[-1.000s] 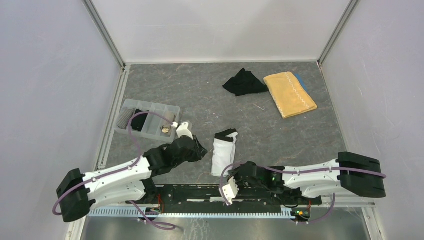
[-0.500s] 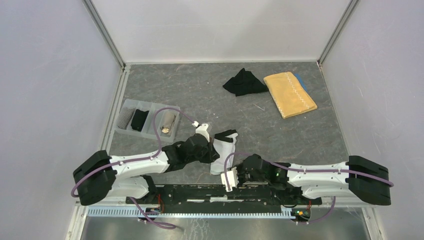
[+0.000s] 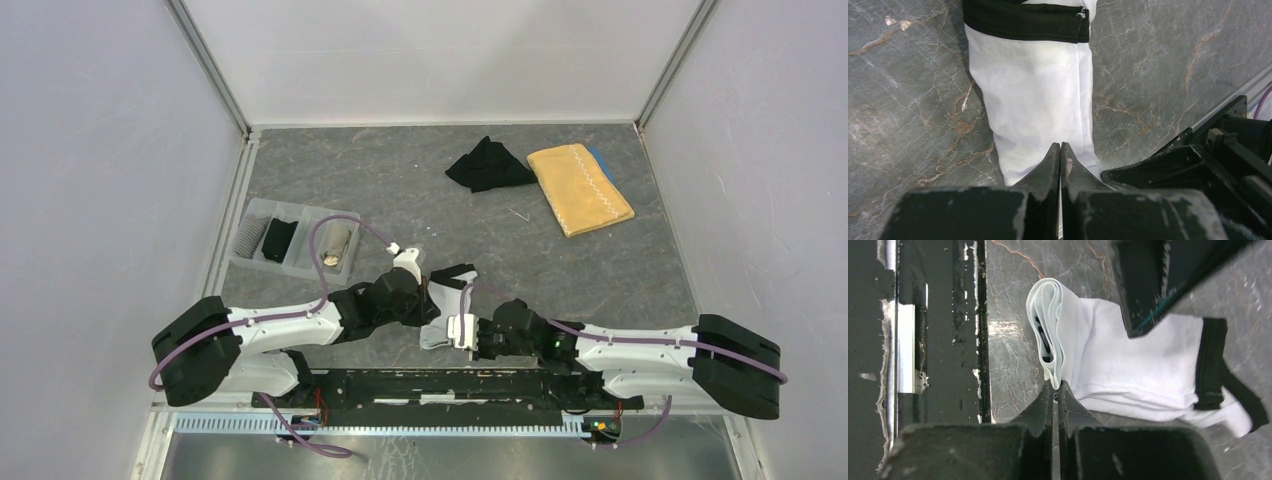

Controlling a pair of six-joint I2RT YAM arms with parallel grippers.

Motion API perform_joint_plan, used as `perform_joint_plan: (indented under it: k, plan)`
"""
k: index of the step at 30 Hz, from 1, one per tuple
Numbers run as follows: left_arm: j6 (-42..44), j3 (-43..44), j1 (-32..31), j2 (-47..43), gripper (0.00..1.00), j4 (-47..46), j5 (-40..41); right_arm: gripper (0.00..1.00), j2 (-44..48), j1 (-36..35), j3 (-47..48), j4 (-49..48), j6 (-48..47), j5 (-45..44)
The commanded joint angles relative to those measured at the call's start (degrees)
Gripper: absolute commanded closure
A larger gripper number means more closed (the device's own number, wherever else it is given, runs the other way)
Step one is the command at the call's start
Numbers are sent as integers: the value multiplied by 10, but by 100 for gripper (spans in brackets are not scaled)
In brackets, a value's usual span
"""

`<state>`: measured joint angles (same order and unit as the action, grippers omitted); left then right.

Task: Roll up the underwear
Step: Roll the underwear to the center of the board.

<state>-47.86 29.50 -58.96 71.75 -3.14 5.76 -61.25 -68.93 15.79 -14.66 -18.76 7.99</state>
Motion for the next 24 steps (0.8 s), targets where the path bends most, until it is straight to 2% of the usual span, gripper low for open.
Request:
perform_joint_plan:
  k: [1,10,15,24]
  plan:
    - [15,0,-2,-20,97,8,31,100,3,38,-28,-66,117,48]
    - [6,6,-1,-97,95,48,87,100,-22,99,-49,-118,247,117]
    - [28,-4,-2,-123,89,32,71,100,-30,143,-45,-111,303,130]
    - [45,-7,-2,-96,78,-5,36,100,-75,218,-23,-69,390,151]
